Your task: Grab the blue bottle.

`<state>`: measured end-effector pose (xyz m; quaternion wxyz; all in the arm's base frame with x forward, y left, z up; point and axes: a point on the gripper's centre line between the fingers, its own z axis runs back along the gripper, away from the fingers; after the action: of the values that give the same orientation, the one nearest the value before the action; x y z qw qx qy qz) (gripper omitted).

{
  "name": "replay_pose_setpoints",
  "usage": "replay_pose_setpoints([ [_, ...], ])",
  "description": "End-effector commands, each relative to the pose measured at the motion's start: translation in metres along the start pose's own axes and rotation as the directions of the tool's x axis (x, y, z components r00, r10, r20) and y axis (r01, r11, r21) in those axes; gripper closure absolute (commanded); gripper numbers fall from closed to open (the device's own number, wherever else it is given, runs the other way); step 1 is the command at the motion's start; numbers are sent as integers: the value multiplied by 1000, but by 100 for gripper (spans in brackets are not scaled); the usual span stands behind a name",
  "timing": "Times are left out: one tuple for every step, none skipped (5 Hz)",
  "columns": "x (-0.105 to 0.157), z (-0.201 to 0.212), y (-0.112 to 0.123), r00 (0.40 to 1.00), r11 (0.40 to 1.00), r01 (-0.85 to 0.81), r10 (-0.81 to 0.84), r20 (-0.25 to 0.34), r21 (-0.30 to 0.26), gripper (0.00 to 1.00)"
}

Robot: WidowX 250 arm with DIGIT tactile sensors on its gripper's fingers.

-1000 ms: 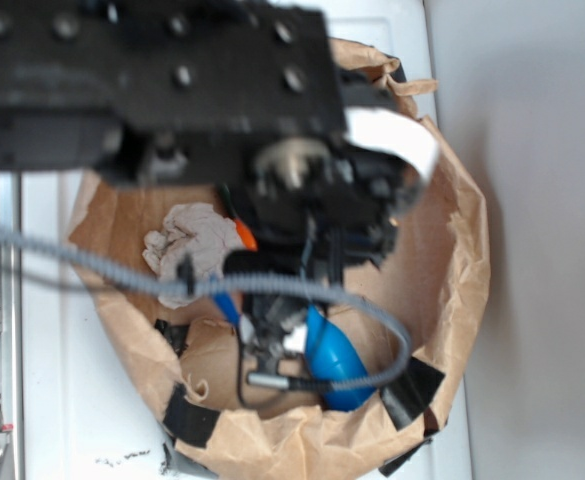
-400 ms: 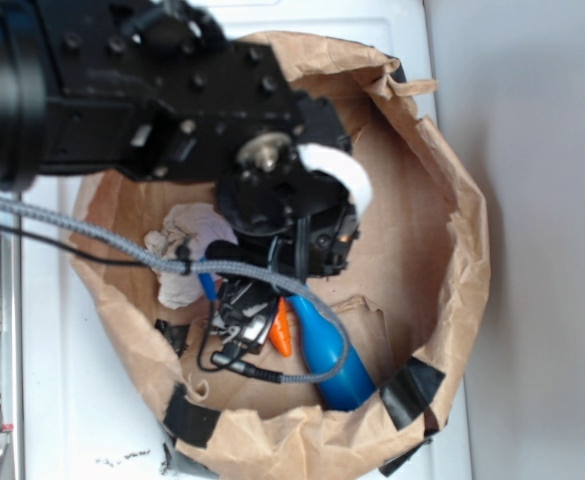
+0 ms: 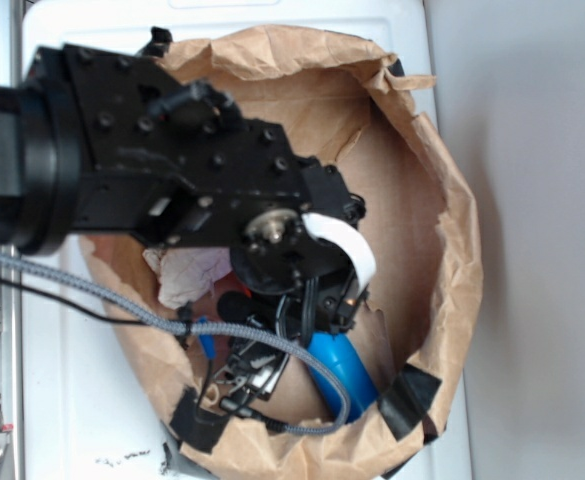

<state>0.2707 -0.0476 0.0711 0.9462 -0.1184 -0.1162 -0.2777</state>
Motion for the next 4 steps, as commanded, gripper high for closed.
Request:
replay_pose_setpoints([
  [26,-18,-28,988,991,136,-136,75,8,0],
  [32,-35,-31,987,990,139,-140,76,14,0],
  [34,-47,-38,990,991,132,-132,45,0,0],
  [27,-47,-49,992,993,120,-120,40,-2,100],
])
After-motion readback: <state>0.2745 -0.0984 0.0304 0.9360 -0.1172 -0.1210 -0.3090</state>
